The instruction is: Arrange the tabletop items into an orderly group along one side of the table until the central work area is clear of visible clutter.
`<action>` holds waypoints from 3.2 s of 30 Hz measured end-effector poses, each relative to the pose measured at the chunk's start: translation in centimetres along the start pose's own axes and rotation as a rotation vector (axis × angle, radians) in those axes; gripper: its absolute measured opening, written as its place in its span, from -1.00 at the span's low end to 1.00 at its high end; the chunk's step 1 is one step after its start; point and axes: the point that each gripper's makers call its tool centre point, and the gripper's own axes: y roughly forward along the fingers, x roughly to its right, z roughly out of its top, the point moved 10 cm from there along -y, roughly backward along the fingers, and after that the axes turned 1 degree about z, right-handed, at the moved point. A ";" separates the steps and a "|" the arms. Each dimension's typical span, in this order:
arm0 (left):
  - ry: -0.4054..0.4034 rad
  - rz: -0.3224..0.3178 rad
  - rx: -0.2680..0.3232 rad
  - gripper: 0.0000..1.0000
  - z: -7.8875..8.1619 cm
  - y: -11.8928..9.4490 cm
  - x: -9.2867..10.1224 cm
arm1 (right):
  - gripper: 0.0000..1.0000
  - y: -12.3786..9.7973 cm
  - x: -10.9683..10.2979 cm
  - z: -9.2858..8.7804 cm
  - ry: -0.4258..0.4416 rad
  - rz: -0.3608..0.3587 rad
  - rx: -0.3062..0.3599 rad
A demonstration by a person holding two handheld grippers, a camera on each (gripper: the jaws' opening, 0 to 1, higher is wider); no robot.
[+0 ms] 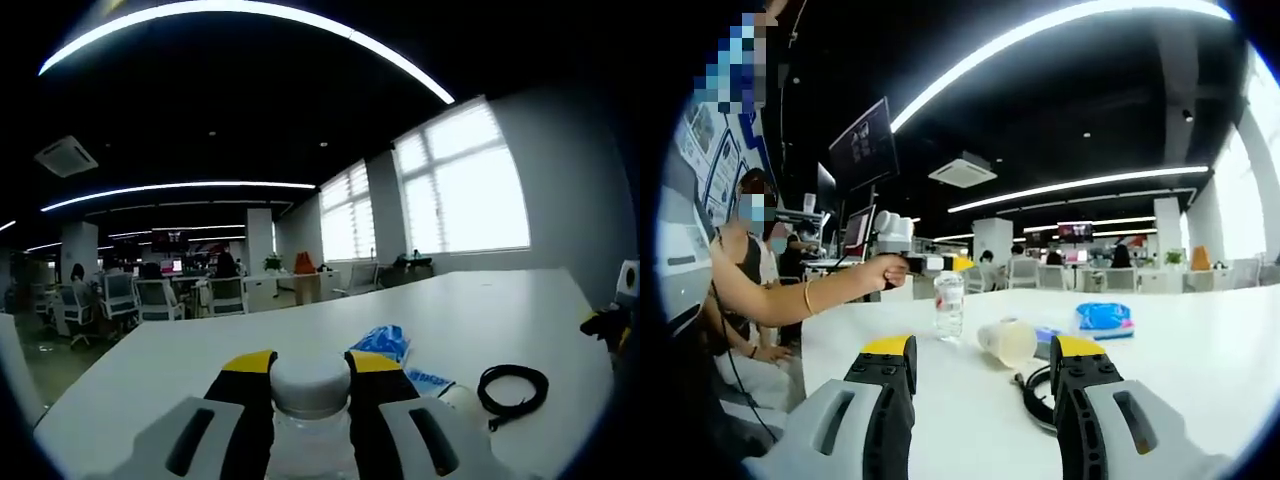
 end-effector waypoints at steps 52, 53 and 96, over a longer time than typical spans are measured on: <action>-0.018 -0.001 -0.010 -0.43 -0.5 0.1 -0.7 | -0.01 19.9 -4.0 -1.8 0.016 0.228 -0.158; -0.018 0.000 -0.012 -0.43 -0.5 0.1 -0.7 | -0.01 20.3 -4.0 -1.9 0.019 0.221 -0.161; -0.030 0.007 0.009 -0.42 -0.7 0.0 -0.7 | -0.04 28.7 -6.4 -5.9 0.004 0.192 -0.293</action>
